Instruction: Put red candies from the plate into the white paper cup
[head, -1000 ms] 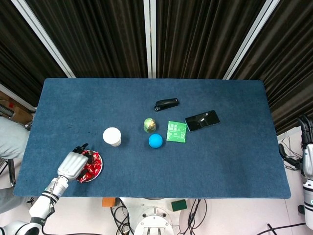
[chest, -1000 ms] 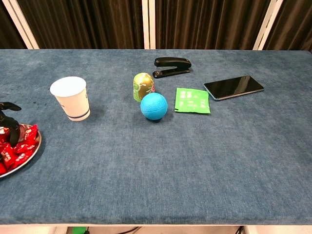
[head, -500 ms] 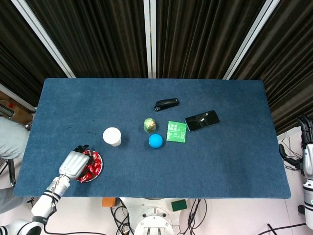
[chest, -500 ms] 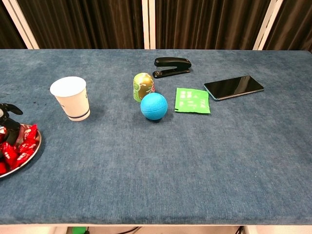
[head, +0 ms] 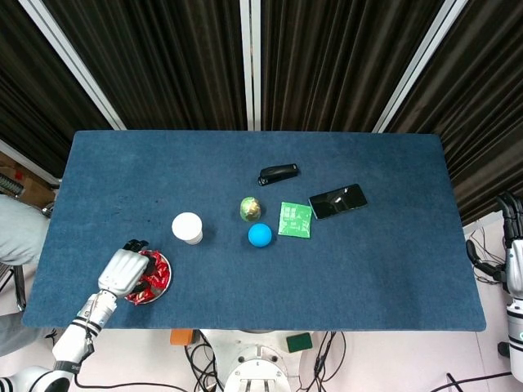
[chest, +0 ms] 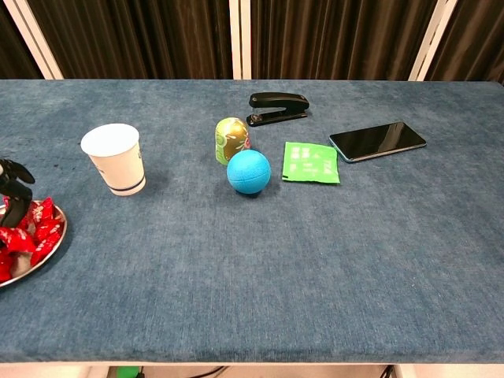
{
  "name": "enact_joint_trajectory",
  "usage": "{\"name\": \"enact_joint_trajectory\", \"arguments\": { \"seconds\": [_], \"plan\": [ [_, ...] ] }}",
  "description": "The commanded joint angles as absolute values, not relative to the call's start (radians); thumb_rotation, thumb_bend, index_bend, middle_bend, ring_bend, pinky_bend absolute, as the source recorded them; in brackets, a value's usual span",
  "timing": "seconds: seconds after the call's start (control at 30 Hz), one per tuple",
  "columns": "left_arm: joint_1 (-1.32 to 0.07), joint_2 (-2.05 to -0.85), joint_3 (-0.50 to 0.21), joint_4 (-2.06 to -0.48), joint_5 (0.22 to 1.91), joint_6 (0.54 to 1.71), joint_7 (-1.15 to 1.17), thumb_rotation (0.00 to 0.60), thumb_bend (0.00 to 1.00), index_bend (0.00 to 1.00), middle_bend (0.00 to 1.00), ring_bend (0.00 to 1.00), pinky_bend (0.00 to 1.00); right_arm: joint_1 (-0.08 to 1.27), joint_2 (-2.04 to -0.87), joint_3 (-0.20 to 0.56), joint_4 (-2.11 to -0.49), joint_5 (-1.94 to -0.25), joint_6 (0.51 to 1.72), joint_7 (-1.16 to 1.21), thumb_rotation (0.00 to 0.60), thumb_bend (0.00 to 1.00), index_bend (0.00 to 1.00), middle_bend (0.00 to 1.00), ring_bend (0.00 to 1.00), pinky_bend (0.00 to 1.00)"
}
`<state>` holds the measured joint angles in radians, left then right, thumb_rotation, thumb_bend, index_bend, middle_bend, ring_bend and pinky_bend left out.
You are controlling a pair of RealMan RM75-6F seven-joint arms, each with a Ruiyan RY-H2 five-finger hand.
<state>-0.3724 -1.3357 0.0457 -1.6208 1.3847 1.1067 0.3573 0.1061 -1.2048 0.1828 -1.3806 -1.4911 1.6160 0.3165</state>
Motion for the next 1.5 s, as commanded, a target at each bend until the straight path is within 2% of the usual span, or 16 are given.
{"name": "enact_joint_trajectory", "arguments": {
  "seconds": [0.03,0.43,0.63,0.8,1.07,1.5],
  "plan": [
    [-0.369,-1.317,0.039,-1.635,1.398,1.124,0.329,0.6,0.34,0.64,0.59,0.19,0.19,0.106,-1.205,0.183,-1.38,-1.491,1.615,0.317,0.6,0.34,0.0,0.0,0.0,0.0],
    [-0.374,-1.24,0.016,-1.707,1.432,1.149,0.221,0.6,0.34,0.64,0.59,0.19,0.19,0.107,-1.207,0.183,-1.378,-1.494,1.618,0.32,0.6,0.34,0.0,0.0,0.0,0.0],
    [-0.413,-1.199,-0.058,-1.743,1.408,1.158,0.235,0.6,0.36,0.65,0.59,0.21,0.2,0.104,-1.206,0.182,-1.379,-1.496,1.622,0.324,0.6,0.34,0.0,0.0,0.0,0.0],
    [-0.47,-1.191,-0.132,-1.747,1.326,1.115,0.257,0.6,0.36,0.65,0.59,0.21,0.22,0.101,-1.203,0.183,-1.377,-1.495,1.626,0.33,0.6,0.34,0.0,0.0,0.0,0.0],
    [-0.576,-1.269,-0.18,-1.67,1.242,1.004,0.282,0.6,0.36,0.65,0.59,0.21,0.21,0.107,-1.203,0.185,-1.37,-1.49,1.613,0.337,0.6,0.34,0.0,0.0,0.0,0.0],
    [-0.656,-1.375,-0.169,-1.554,1.182,0.956,0.373,0.6,0.36,0.65,0.59,0.21,0.21,0.104,-1.192,0.193,-1.379,-1.487,1.623,0.332,0.6,0.34,0.0,0.0,0.0,0.0]
  ]
}}
